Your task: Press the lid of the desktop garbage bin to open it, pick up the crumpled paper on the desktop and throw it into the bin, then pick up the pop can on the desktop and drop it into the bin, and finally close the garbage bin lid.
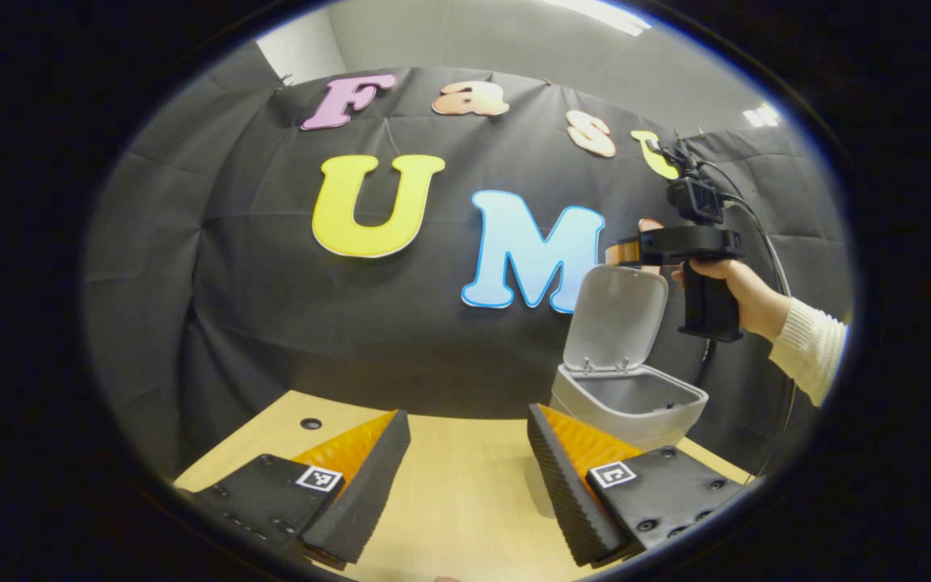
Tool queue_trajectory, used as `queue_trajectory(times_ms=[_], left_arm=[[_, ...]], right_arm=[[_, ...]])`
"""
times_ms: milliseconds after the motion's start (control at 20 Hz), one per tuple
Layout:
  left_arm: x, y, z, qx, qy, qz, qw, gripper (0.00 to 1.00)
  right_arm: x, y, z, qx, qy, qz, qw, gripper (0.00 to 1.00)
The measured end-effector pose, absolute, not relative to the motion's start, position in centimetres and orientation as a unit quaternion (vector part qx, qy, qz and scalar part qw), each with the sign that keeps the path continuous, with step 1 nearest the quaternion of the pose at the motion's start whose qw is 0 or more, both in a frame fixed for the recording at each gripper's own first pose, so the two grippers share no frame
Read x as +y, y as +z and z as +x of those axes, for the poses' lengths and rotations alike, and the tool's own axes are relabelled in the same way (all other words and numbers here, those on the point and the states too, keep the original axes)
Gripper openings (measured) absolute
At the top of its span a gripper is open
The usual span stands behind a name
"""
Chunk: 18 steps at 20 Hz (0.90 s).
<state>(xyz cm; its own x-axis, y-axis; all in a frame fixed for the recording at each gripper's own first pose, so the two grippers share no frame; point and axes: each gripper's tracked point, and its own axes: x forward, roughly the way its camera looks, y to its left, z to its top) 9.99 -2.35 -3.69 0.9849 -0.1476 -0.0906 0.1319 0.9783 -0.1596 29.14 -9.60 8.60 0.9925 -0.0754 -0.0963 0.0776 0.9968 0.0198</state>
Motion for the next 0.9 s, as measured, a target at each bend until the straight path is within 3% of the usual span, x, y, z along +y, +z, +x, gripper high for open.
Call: queue_trajectory(times_ms=[900], left_arm=[[-4.2,-3.6,6.3,0.044,-0.080,-0.079,0.993,0.95]], right_arm=[[-8.1,5.1,21.3,0.062,-0.005,0.090,0.994,0.90]])
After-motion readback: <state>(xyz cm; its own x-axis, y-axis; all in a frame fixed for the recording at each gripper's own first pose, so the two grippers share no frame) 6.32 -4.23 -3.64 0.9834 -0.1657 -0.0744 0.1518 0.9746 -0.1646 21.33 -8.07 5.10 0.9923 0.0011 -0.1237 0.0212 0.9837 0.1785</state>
